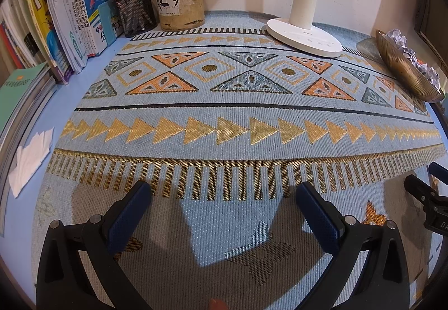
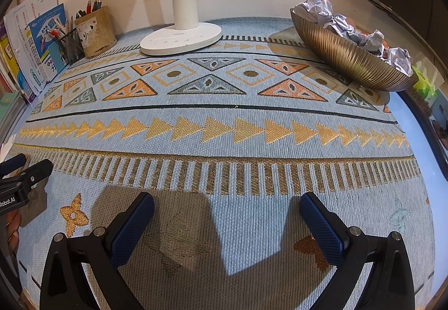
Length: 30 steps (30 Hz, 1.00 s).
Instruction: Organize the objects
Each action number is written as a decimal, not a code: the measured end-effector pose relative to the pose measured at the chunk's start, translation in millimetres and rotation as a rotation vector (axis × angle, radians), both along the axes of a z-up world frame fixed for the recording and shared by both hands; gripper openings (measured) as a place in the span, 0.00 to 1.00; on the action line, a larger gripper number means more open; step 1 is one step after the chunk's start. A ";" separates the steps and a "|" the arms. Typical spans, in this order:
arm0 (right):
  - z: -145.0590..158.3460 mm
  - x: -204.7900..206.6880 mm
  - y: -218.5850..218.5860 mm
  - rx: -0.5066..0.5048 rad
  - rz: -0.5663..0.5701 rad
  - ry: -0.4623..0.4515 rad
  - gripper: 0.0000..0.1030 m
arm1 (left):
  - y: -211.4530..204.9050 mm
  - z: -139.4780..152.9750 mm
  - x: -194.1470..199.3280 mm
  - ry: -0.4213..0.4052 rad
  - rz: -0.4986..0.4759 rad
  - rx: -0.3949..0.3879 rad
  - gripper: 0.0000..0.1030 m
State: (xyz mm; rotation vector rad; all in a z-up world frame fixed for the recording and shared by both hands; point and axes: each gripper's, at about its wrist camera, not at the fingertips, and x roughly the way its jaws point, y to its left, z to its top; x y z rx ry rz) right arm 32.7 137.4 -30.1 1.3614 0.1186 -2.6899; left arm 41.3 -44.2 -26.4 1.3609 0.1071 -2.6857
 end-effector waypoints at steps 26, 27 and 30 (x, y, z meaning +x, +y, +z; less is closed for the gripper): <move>-0.1 -0.7 1.9 -0.005 -0.005 0.000 1.00 | -0.8 -1.2 -0.3 0.000 -0.002 0.000 1.00; 0.2 -0.7 2.4 -0.008 -0.005 0.000 1.00 | -0.8 -1.3 -0.2 0.000 -0.002 0.000 1.00; 0.1 -0.7 0.9 -0.005 -0.006 0.001 1.00 | -1.0 -1.3 -0.5 0.000 -0.002 0.000 1.00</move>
